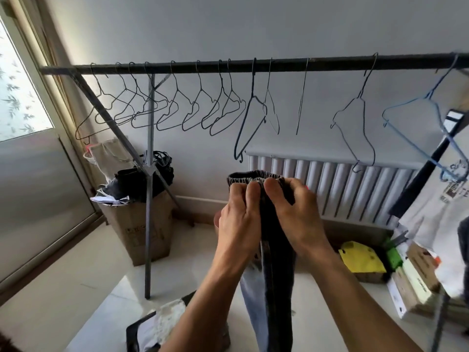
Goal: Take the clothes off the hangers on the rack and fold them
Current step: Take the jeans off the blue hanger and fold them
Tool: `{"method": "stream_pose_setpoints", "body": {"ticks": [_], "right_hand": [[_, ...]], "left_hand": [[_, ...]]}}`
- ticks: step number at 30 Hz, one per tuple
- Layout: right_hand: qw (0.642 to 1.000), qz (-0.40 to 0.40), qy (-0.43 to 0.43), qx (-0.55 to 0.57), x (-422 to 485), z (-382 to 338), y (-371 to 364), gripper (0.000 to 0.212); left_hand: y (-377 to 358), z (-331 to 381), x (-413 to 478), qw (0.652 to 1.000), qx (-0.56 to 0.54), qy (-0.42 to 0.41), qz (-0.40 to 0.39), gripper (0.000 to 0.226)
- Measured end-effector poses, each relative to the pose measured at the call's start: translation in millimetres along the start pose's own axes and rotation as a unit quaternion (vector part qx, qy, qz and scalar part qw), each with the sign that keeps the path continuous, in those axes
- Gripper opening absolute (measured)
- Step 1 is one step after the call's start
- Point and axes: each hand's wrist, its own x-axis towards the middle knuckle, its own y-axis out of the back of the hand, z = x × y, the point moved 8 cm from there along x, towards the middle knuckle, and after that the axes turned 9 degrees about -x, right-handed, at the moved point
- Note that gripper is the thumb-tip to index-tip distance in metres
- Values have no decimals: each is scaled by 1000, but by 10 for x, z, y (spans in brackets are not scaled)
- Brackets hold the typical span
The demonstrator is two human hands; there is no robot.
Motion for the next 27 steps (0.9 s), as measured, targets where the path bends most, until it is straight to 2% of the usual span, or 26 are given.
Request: {"method": "stream_pose_setpoints", "body": {"ticks": [2, 4, 7, 9, 10, 12, 14, 15, 16, 17, 19, 21, 25, 27], "right_hand": [[999, -39, 10, 13, -3, -31, -36, 55], [998, -45, 31, -11, 14, -50, -32, 57], [999, -7, 30, -16, 103, -20, 81, 42], [1000, 8, 26, -5, 164, -6, 148, 33], [1000, 9, 27, 4, 195, -16, 170, 30], [999, 4, 31, 33, 247, -55, 212, 26], [996, -20, 25, 78, 304, -80, 227, 29], [993, -37, 18, 110, 329, -88, 226, 33], [988, -53, 15, 143, 348, -102, 222, 38], [983, -66, 15, 170, 365, -124, 226, 43], [979, -77, 25, 188, 395, -183, 266, 50], [979, -69, 34, 187, 431, -219, 330, 54], [980, -49, 27, 193, 502, -130, 411, 59], [975, -84, -4, 207, 492, 12, 353, 66]], "left_hand": [[-46, -5, 22, 999, -30, 9, -33, 67], [-94, 3, 43, 994, -76, 20, -72, 73], [-86, 49, 71, 990, -100, 0, -100, 45], [69, 124, 107, 996, -33, -60, -55, 23], [163, 110, 135, 997, -2, -71, -23, 31], [317, -27, 228, 999, 32, -36, 11, 69], [336, -185, 310, 998, -13, 38, -39, 96], [288, -215, 329, 993, -53, 64, -87, 97], [236, -214, 341, 985, -83, 77, -133, 87], [206, -177, 357, 980, -87, 78, -161, 68], [216, -49, 391, 982, -70, 67, -162, 25], [231, -11, 437, 981, -95, 80, -151, 7], [189, -101, 456, 964, -182, 163, -105, 28], [137, -122, 452, 958, -198, 180, -99, 42]]}}
